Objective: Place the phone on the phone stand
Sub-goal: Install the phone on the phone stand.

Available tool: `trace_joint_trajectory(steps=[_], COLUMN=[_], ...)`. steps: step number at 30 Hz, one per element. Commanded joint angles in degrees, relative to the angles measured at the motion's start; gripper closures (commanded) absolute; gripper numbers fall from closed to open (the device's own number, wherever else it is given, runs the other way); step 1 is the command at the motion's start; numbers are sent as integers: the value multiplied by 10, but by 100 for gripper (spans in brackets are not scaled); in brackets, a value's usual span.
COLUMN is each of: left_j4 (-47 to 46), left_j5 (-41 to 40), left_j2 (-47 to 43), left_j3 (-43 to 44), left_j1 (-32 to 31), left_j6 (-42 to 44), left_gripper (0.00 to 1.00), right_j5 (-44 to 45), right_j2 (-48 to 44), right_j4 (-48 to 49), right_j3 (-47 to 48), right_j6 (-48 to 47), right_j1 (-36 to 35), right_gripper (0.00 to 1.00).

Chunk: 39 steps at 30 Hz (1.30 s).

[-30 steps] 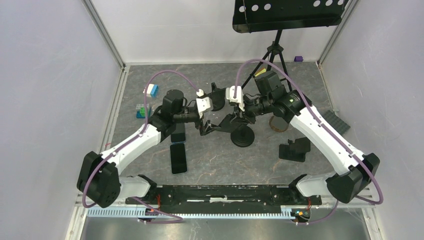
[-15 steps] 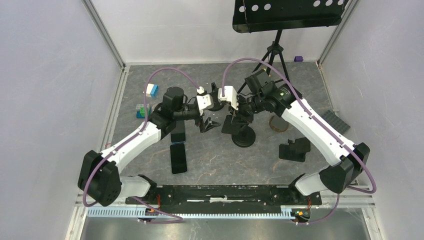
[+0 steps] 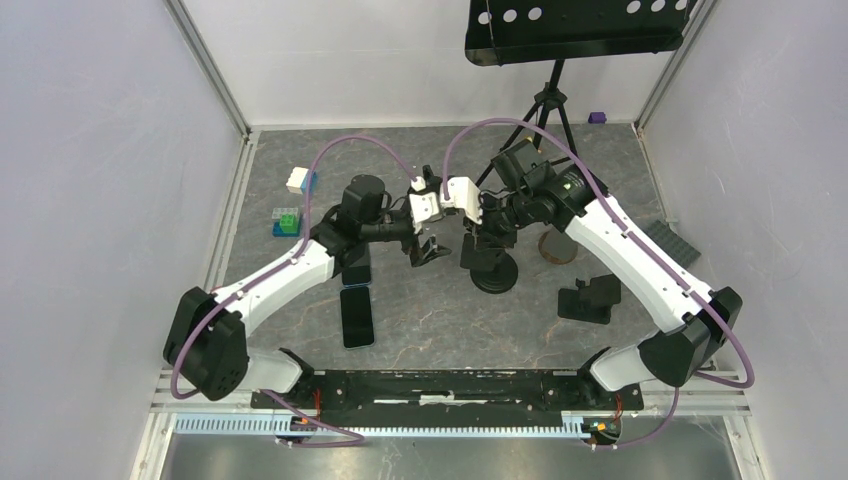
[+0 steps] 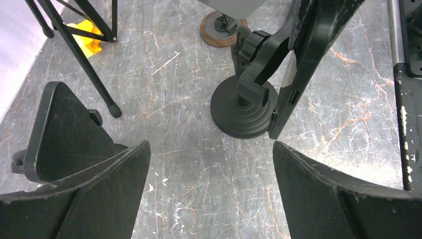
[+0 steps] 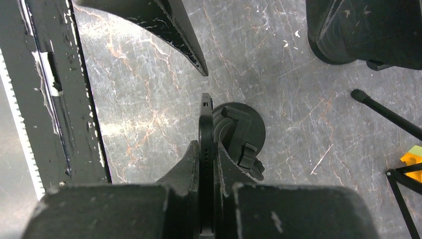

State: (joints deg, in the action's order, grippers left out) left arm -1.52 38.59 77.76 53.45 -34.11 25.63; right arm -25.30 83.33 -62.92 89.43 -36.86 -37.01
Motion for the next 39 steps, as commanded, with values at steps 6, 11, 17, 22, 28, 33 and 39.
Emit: trace_joint_trajectory(steps=[6, 11, 17, 22, 28, 33, 39], left_j4=[-3, 0, -14, -13, 10, 48, 69], left_j5=[-79, -105, -99, -37, 20, 24, 39], left_j2=[16, 26, 32, 31, 29, 42, 58], left_j3=[48, 55, 58, 53, 59, 76, 85], left_j1=[-40, -62, -75, -76, -82, -86, -86], left_j6=[7, -19, -41, -31, -3, 28, 62], left_gripper=[5, 7, 10, 9, 9, 7, 4], right_j5=[32, 34, 21, -12, -53, -69, -79], right_j2=[-42, -62, -90, -112, -120, -113, -102], right_j4=[-17, -14, -9, -4, -23, -59, -91], right_j3=[-12, -38, -67, -89, -83, -64, -54], right_j6=[-22, -17, -16, -31, -73, -113, -146], right_j1=[-1, -1, -1, 4, 17, 23, 30], right_gripper=[100, 100, 100, 100, 100, 100, 100])
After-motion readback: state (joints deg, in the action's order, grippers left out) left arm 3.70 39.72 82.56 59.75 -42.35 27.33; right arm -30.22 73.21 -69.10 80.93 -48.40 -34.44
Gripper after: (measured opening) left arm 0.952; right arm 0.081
